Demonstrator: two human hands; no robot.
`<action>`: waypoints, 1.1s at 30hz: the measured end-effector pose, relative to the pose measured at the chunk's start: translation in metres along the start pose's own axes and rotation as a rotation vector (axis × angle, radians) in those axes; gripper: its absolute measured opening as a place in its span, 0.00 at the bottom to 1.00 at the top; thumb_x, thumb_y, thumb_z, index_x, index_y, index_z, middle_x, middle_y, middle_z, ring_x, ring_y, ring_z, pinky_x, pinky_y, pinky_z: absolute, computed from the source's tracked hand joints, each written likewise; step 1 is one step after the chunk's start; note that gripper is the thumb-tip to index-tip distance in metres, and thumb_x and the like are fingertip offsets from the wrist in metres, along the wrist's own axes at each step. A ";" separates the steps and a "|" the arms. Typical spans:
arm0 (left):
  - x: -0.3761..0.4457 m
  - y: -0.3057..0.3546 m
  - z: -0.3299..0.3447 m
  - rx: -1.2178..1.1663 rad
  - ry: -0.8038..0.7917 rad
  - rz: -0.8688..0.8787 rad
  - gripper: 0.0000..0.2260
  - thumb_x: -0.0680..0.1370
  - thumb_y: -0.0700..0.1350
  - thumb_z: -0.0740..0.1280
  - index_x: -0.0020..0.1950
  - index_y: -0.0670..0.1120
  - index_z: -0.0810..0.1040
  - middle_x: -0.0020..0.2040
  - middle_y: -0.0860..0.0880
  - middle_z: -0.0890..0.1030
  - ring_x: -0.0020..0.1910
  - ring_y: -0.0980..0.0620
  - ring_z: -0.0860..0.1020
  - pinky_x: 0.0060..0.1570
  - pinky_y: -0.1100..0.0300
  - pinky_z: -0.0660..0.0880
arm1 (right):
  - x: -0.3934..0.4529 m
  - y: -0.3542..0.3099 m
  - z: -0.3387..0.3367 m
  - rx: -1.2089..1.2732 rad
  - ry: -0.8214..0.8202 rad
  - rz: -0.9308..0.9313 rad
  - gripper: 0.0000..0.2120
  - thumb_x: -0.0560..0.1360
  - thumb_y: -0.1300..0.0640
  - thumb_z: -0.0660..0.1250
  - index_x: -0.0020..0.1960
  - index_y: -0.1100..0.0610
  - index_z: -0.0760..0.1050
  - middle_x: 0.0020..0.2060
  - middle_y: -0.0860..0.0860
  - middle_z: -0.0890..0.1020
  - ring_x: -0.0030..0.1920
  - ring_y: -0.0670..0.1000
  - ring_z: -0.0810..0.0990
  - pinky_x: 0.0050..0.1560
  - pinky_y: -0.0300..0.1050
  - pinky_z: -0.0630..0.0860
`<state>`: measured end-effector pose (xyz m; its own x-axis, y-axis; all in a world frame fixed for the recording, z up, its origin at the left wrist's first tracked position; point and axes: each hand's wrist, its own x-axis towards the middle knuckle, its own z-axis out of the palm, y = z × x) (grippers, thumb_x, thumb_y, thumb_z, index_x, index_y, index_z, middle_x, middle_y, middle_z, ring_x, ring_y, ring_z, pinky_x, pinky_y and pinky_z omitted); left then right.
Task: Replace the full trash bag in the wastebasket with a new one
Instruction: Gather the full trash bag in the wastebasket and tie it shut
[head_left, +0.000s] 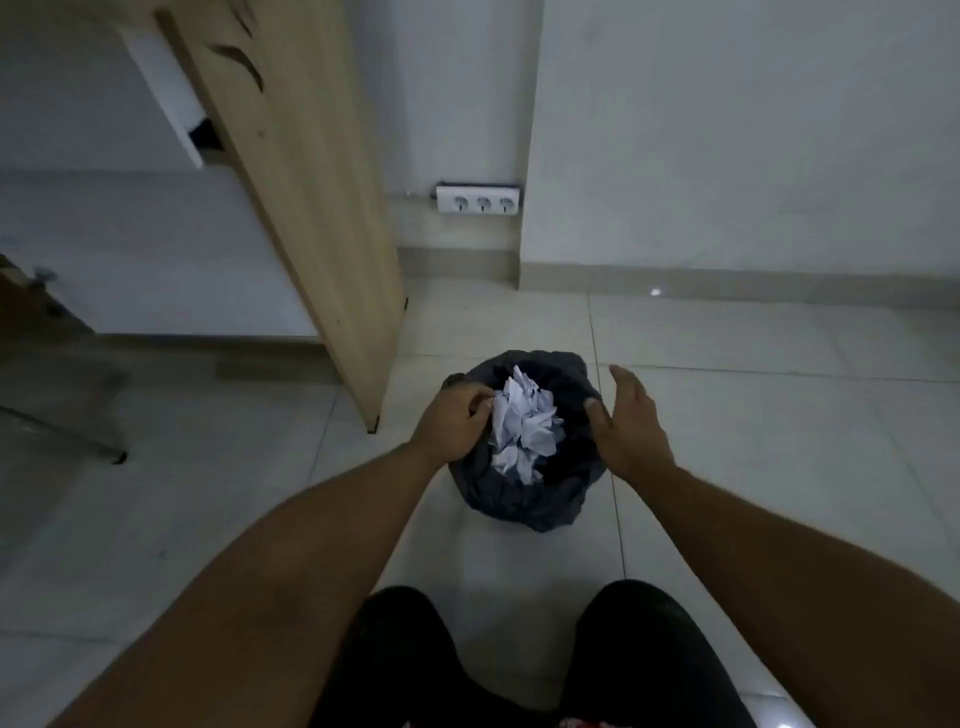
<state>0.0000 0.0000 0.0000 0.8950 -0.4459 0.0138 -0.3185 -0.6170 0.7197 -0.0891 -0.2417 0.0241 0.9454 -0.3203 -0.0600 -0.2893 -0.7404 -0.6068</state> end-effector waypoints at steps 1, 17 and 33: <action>0.009 -0.006 0.003 0.010 0.009 -0.006 0.11 0.82 0.40 0.62 0.61 0.43 0.81 0.58 0.43 0.83 0.54 0.45 0.80 0.56 0.54 0.76 | 0.008 0.004 0.006 0.061 -0.008 0.057 0.27 0.83 0.50 0.60 0.79 0.58 0.59 0.76 0.58 0.65 0.74 0.61 0.66 0.71 0.60 0.67; 0.043 -0.041 0.039 -0.326 0.250 -0.905 0.29 0.84 0.60 0.54 0.81 0.46 0.56 0.77 0.39 0.67 0.72 0.38 0.70 0.68 0.47 0.68 | 0.094 0.034 0.040 0.566 0.043 0.575 0.16 0.79 0.48 0.67 0.61 0.57 0.77 0.57 0.53 0.83 0.54 0.53 0.81 0.53 0.47 0.77; 0.039 -0.024 0.050 -0.379 0.274 -0.992 0.37 0.80 0.70 0.52 0.71 0.39 0.67 0.68 0.37 0.75 0.64 0.37 0.76 0.55 0.49 0.71 | 0.042 0.048 0.049 1.005 -0.531 1.086 0.26 0.76 0.30 0.57 0.50 0.50 0.81 0.43 0.50 0.86 0.42 0.50 0.77 0.44 0.44 0.70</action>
<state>0.0268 -0.0351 -0.0513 0.7546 0.3268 -0.5690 0.6561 -0.3616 0.6624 -0.0559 -0.2616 -0.0463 0.3653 -0.0207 -0.9307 -0.8293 0.4469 -0.3354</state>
